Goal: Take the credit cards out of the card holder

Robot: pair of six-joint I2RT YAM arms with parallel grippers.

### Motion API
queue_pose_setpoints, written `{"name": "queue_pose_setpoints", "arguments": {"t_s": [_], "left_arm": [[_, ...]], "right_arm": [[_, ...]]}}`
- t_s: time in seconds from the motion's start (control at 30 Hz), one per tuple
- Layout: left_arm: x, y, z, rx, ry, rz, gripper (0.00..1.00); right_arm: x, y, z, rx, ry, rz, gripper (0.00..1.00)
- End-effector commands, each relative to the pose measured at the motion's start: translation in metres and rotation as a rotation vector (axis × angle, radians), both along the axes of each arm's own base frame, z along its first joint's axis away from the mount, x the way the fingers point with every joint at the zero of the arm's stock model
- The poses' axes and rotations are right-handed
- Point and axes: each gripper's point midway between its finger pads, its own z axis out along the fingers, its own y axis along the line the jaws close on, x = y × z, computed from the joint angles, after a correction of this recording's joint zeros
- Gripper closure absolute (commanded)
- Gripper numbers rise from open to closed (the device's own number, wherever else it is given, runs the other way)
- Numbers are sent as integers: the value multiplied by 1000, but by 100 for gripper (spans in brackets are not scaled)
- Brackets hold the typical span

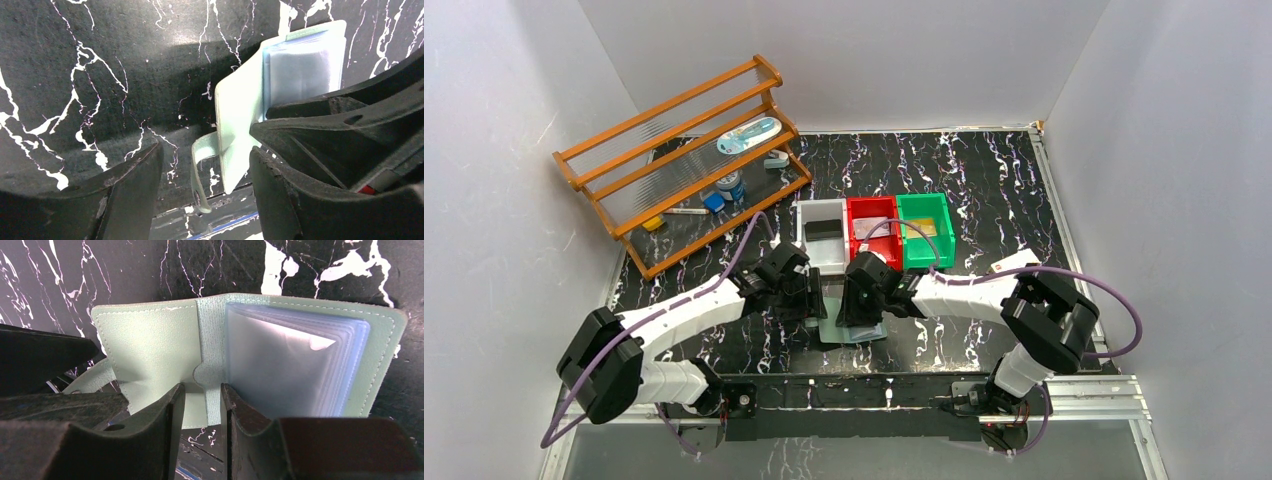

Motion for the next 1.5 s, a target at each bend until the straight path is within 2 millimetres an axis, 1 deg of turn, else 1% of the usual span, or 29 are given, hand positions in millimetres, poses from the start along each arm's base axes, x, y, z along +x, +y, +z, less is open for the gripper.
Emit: {"name": "queue_pose_setpoints", "arguments": {"t_s": [0.0,0.1,0.23,0.37,0.4,0.47,0.5,0.6,0.7,0.8,0.97,1.03,1.07,1.17,1.27,1.47], "left_arm": [[-3,-6,-5,-65,28,-5,38],[-5,-15,-9,-100,51,-30,41],[-7,-29,-7,-195,48,-56,49],[-12,-45,-1,-292,62,-108,63],[-14,-44,-2,-286,66,-116,67],[-15,-34,-9,-220,83,-100,78],[-14,-29,-11,-192,78,-97,81],[-15,-15,-20,-121,71,-81,86],[-16,-13,-23,-110,67,-98,96],[-16,-15,-25,-115,68,-109,100],[-15,-17,-24,-126,49,-131,100],[-16,-16,-26,-119,55,-140,100],[-17,-15,-30,-113,56,-152,100],[-16,-12,-33,-90,50,-164,100],[-13,-13,-32,-85,39,-177,100],[-8,-18,-21,-100,7,-195,100]], "right_arm": [[7,-2,-2,4,-19,-39,60],[5,-6,-3,1,-14,-49,60],[3,-9,-2,35,-19,-59,59],[1,-7,0,56,-11,-49,59],[1,-6,1,61,-12,-48,59],[1,-6,0,69,-9,-47,59],[0,-5,1,73,-9,-39,59],[0,-4,3,75,-16,-22,58],[1,-4,6,72,-35,-9,57],[3,-3,16,79,-56,18,56],[6,-6,31,68,-98,42,52],[10,-9,41,65,-132,37,50],[17,-20,57,28,-185,14,48],[24,-35,66,-15,-243,-17,42],[28,-47,66,-56,-262,-46,40],[28,-72,47,-183,-227,-122,40]]}}
